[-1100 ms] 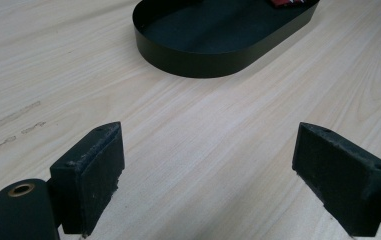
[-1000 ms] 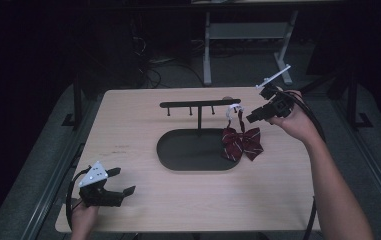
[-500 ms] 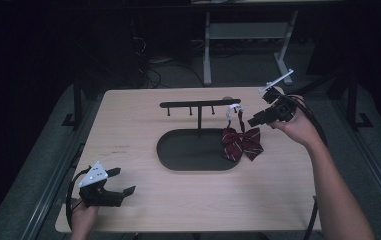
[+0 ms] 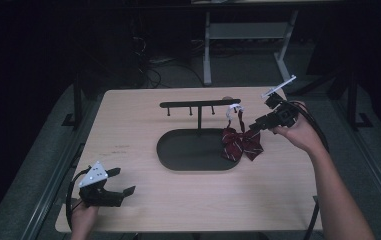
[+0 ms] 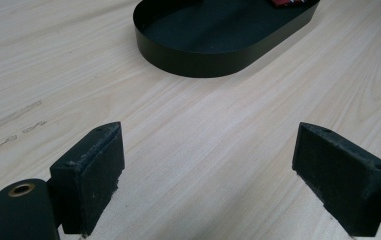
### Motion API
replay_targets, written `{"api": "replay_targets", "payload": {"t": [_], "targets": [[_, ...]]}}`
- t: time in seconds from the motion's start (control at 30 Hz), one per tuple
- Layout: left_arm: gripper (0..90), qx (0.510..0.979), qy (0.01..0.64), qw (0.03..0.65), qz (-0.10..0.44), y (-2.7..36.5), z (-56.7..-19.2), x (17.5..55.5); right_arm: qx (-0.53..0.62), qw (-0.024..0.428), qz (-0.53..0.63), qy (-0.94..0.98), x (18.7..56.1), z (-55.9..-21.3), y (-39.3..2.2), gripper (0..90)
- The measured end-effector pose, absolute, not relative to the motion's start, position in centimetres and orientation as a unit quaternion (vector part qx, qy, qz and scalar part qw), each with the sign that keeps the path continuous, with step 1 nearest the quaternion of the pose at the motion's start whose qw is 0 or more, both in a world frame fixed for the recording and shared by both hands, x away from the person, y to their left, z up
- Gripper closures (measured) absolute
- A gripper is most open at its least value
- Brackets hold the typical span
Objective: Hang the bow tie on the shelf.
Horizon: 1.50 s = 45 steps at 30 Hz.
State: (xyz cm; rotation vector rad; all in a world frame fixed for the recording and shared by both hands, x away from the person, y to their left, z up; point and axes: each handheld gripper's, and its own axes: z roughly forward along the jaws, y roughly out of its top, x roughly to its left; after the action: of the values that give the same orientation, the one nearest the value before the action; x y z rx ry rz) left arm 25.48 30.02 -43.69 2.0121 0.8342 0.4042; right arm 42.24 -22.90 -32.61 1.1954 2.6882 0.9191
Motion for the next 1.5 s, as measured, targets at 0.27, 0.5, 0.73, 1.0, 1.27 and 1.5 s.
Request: {"api": "replay_targets", "payload": {"t": [0.27,0.5,0.73,1.0,1.27,1.5], "targets": [[13.0,0.813,0.336,0.447,0.164,30.0,-43.7,25.5,0.398,0.019,0.302,0.866,41.9,-33.6,-23.6,51.2],[13.0,0.813,0.336,0.447,0.164,30.0,-43.7,25.5,0.405,0.012,0.298,0.865,41.6,-34.5,-23.9,48.8],[13.0,0.814,0.336,0.446,0.164,30.0,-43.7,25.5,0.411,0.009,0.301,0.861,41.4,-35.0,-24.3,47.5],[13.0,0.813,0.335,0.446,0.165,30.1,-43.7,25.4,0.413,0.010,0.300,0.860,40.9,-35.4,-24.6,45.0],[13.1,0.813,0.336,0.446,0.164,30.1,-43.7,25.4,0.415,0.006,0.304,0.857,40.4,-36.0,-25.0,44.4],[13.0,0.813,0.336,0.446,0.165,30.1,-43.7,25.4,0.420,0.003,0.304,0.855,40.2,-36.4,-25.4,42.6]]}}
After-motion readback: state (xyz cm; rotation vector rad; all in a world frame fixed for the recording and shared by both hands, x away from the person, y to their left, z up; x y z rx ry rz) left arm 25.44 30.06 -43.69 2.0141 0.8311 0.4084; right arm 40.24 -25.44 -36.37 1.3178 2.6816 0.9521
